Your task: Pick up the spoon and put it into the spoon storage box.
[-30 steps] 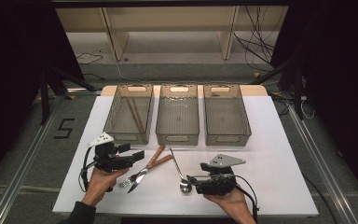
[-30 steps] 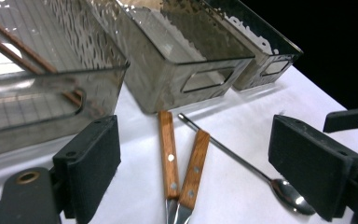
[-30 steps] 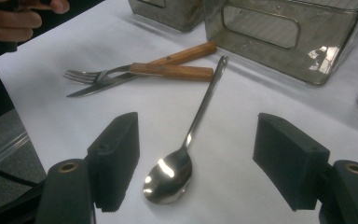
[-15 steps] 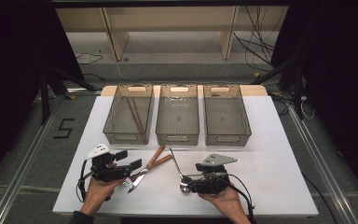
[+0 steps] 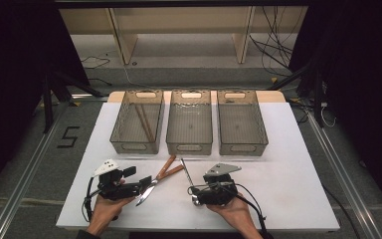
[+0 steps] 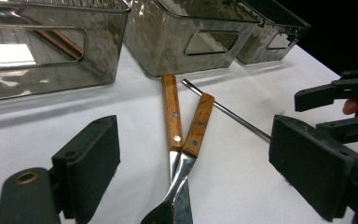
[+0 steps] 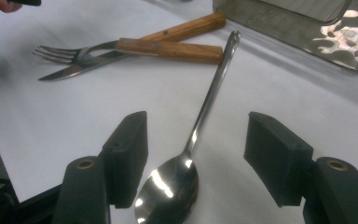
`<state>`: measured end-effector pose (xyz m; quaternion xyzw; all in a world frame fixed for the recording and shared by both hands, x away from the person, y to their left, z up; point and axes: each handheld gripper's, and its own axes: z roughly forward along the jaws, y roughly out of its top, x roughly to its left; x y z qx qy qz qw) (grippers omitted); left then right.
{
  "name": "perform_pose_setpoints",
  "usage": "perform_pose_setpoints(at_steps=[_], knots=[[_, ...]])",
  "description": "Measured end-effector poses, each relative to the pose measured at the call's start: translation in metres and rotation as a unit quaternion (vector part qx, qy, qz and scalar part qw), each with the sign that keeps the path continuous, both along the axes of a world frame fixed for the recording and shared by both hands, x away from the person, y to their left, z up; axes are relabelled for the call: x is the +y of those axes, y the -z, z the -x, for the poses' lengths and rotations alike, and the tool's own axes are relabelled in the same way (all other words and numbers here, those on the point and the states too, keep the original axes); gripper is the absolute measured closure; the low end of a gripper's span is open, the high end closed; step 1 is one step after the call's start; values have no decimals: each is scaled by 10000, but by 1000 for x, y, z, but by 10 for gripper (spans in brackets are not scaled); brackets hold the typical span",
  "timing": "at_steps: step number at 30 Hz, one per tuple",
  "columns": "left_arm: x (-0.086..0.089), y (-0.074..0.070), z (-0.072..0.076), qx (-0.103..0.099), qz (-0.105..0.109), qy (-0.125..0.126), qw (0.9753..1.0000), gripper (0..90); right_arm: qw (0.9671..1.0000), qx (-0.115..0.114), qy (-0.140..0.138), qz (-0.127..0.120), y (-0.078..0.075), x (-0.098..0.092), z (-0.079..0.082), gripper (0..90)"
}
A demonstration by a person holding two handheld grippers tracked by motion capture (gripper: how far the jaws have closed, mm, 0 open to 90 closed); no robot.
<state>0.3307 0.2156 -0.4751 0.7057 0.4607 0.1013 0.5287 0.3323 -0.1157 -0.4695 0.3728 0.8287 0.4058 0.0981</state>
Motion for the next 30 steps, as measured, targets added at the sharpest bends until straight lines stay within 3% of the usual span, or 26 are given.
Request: perform_pose_setpoints(at_steps=[18,23,30], knots=[[1,2,4,-7,-18,57,10000,160,9991,132,-86,406,13,20,-7,539],[-1,2,5,-4,-19,69,10000,160,9973,140,-80,720,20,27,-8,608],[-1,2,5,-4,-45,107,9999,161,9957,-11,-20,930,21,30,-7,709]])
